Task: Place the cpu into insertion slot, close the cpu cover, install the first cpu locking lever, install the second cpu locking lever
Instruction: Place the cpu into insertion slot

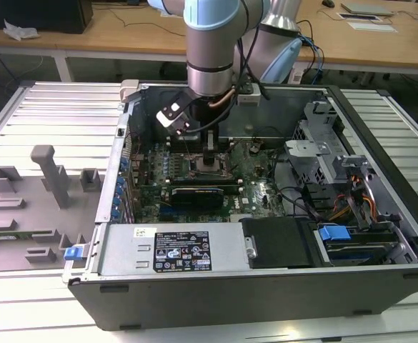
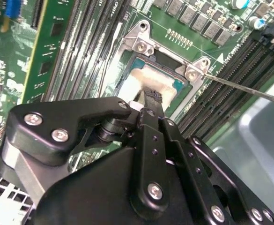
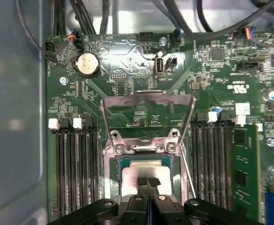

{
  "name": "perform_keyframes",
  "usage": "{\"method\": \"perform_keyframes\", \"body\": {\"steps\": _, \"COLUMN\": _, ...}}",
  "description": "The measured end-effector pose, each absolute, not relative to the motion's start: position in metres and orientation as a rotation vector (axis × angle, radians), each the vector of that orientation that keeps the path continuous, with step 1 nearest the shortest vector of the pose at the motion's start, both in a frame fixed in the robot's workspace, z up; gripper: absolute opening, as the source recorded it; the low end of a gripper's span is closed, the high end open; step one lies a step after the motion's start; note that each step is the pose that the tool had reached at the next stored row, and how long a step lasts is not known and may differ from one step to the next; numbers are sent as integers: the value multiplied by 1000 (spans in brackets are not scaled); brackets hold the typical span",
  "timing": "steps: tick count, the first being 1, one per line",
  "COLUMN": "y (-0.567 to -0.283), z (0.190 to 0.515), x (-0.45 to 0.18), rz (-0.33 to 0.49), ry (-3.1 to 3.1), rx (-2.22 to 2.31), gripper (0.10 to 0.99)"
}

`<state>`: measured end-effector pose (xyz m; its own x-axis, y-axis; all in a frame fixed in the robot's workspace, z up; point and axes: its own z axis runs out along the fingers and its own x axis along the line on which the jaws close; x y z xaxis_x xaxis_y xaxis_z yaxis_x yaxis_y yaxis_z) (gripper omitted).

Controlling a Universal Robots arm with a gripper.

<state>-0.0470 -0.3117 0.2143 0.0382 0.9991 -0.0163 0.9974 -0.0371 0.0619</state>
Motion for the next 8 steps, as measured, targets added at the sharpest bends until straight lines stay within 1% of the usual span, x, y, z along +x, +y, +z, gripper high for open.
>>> {"method": "perform_keyframes", "body": {"steps": 6, "y": -312, "z": 246, "x": -47, "rz": 48, "ry": 2140, "rx": 2222, "gripper": 106}}
{"method": "perform_keyframes", "body": {"steps": 8, "y": -312, "z": 251, "x": -47, "rz": 48, "ry": 2140, "rx": 2222, "gripper": 106}}
